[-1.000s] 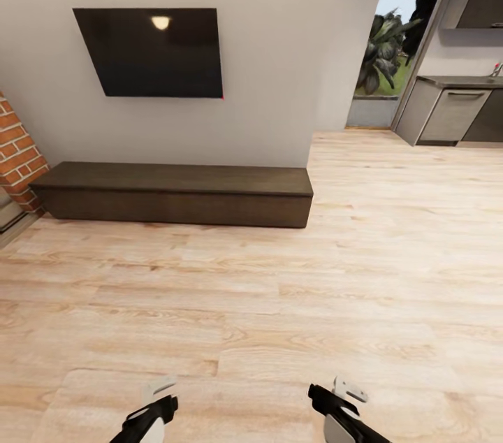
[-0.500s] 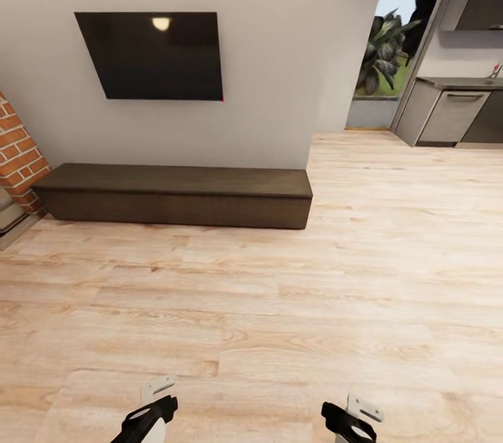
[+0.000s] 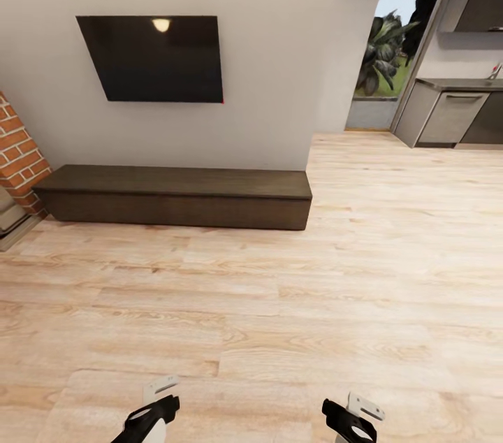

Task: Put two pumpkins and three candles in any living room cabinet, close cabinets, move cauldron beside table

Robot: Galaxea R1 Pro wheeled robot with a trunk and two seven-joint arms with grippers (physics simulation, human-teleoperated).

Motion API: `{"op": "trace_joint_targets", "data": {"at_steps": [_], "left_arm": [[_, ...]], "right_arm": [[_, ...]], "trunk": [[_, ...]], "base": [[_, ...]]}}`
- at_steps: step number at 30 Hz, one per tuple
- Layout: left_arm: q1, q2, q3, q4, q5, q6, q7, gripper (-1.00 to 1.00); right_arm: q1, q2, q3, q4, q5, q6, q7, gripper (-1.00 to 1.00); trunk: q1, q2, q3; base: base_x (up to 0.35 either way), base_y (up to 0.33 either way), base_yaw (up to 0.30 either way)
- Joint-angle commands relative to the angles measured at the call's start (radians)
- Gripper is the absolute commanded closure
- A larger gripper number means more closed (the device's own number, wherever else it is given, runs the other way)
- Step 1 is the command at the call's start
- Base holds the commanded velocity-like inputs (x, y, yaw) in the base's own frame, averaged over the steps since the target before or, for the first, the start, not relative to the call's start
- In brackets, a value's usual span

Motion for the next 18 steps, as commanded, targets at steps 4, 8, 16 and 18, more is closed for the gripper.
{"op": "trace_joint_targets", "data": {"at_steps": [4, 8, 16, 18], "left_arm": [[0.0, 0.002, -0.007, -0.002, 0.001, 0.011, -0.067, -1.0], [0.0, 0.002, -0.009, -0.002, 0.001, 0.012, -0.08, -1.0], [0.0, 0.002, -0.01, -0.002, 0.002, 0.012, -0.083, -1.0], [0.0, 0.002, -0.01, -0.002, 0.002, 0.012, -0.083, -1.0]], "right_arm": [[-0.001, 0.0, 0.009, 0.0, -0.007, -0.004, -0.004, -1.0], [-0.001, 0.0, 0.009, 0.0, -0.008, -0.005, -0.004, -1.0], [-0.001, 0.0, 0.009, 0.0, -0.009, -0.005, -0.004, -1.0], [-0.001, 0.0, 0.009, 0.0, -0.009, -0.005, -0.004, -1.0]], "trunk": [[-0.015, 0.027, 0.012], [-0.023, 0.041, 0.018], [-0.023, 0.041, 0.018], [-0.023, 0.041, 0.018]], "base": [[0.0, 0.0, 0.0], [0.0, 0.0, 0.0], [0.0, 0.0, 0.0], [0.0, 0.0, 0.0]]}}
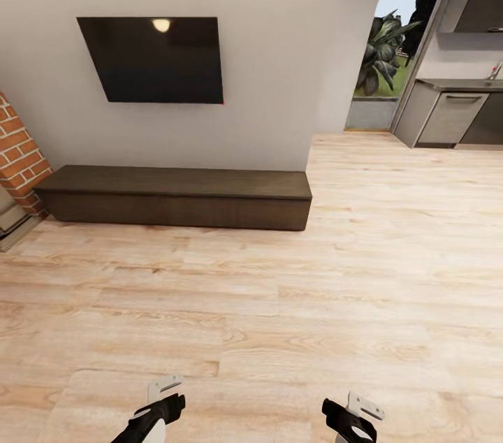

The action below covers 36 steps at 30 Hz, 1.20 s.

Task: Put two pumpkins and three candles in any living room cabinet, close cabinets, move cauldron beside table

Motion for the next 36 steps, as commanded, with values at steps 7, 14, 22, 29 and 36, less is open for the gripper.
{"op": "trace_joint_targets", "data": {"at_steps": [7, 14, 22, 29, 36], "left_arm": [[0.0, 0.001, -0.007, -0.002, 0.005, 0.004, 0.009, -1.0], [0.0, 0.001, -0.007, -0.003, 0.006, 0.004, 0.008, -1.0], [0.0, 0.001, -0.007, -0.002, 0.006, 0.006, 0.007, -1.0], [0.0, 0.001, -0.007, -0.002, 0.006, 0.006, 0.007, -1.0], [0.0, 0.0, -0.007, -0.003, 0.005, 0.005, 0.007, -1.0]], "right_arm": [[-0.001, 0.0, 0.008, 0.0, -0.008, -0.026, -0.004, -1.0], [-0.001, 0.0, 0.008, 0.0, -0.009, -0.036, -0.004, -1.0], [-0.001, 0.0, 0.008, 0.0, -0.01, -0.038, -0.004, -1.0], [-0.001, 0.0, 0.008, 0.0, -0.011, -0.038, -0.004, -1.0], [-0.001, 0.0, 0.008, 0.0, -0.012, -0.038, -0.004, -1.0]], "trunk": [[0.0, -0.001, -0.001], [-0.008, 0.013, 0.01], [-0.038, 0.069, 0.047], [-0.065, 0.118, 0.08], [-0.084, 0.153, 0.107]], "base": [[0.0, 0.0, 0.0], [0.0, 0.0, 0.0], [0.0, 0.0, 0.0], [0.0, 0.0, 0.0], [0.0, 0.0, 0.0]]}}
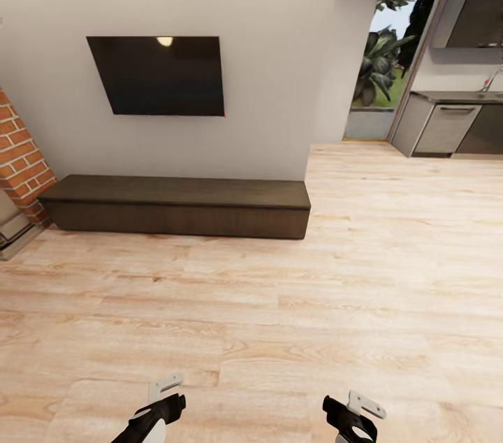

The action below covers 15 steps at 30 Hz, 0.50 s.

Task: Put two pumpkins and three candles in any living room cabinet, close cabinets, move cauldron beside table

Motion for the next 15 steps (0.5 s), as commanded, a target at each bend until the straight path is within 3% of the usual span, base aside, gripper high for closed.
{"op": "trace_joint_targets", "data": {"at_steps": [1, 15], "left_arm": [[0.0, 0.001, -0.007, -0.003, 0.005, 0.004, 0.008, -1.0], [0.0, -0.001, -0.01, -0.002, 0.005, 0.004, 0.01, -1.0]], "right_arm": [[-0.001, 0.0, 0.008, 0.0, -0.008, -0.003, -0.004, -1.0], [-0.001, 0.001, 0.008, 0.0, -0.008, -0.003, -0.004, -1.0]], "trunk": [[0.0, -0.001, 0.0], [0.0, -0.001, 0.023]], "base": [[0.0, 0.0, 0.0], [0.0, 0.0, 0.0]]}}
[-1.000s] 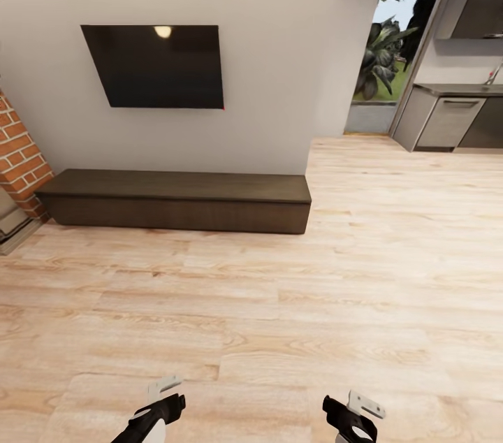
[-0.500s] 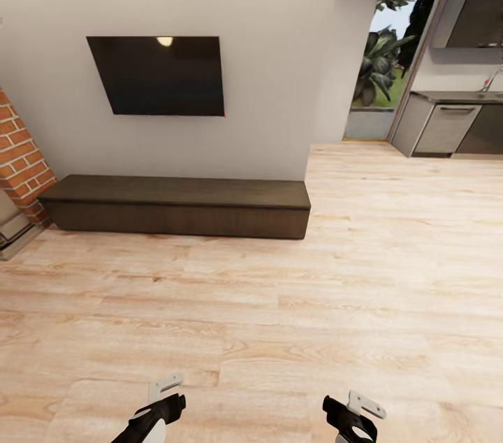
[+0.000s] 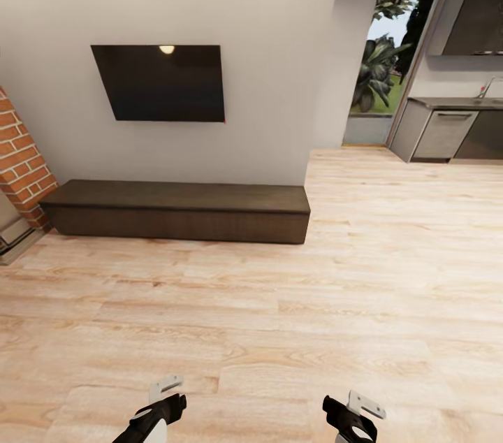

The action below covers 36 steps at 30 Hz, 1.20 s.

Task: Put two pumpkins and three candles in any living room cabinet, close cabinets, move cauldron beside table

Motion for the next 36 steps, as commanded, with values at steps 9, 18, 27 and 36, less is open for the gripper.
{"op": "trace_joint_targets", "data": {"at_steps": [9, 18, 27, 36], "left_arm": [[0.0, 0.001, -0.006, -0.002, 0.004, 0.004, 0.008, -1.0], [0.0, -0.001, -0.006, -0.002, 0.004, 0.004, 0.008, -1.0], [0.0, -0.002, -0.006, -0.002, 0.004, 0.005, 0.009, -1.0], [0.0, -0.003, -0.006, -0.002, 0.005, 0.005, 0.01, -1.0]], "right_arm": [[-0.001, 0.0, 0.009, 0.0, -0.008, -0.004, -0.004, -1.0], [-0.001, 0.001, 0.009, 0.0, -0.004, -0.001, -0.004, -1.0], [-0.001, 0.001, 0.009, 0.0, -0.008, -0.001, -0.004, -1.0], [0.0, 0.001, 0.009, 0.001, -0.011, -0.002, -0.005, -1.0]], "trunk": [[0.0, -0.001, 0.013], [0.0, -0.001, 0.027], [0.0, -0.001, 0.042], [0.0, -0.001, 0.056]], "base": [[0.03, 0.0, 0.0], [0.192, 0.0, 0.0], [0.32, 0.0, 0.0], [0.328, -0.018, 0.0]]}}
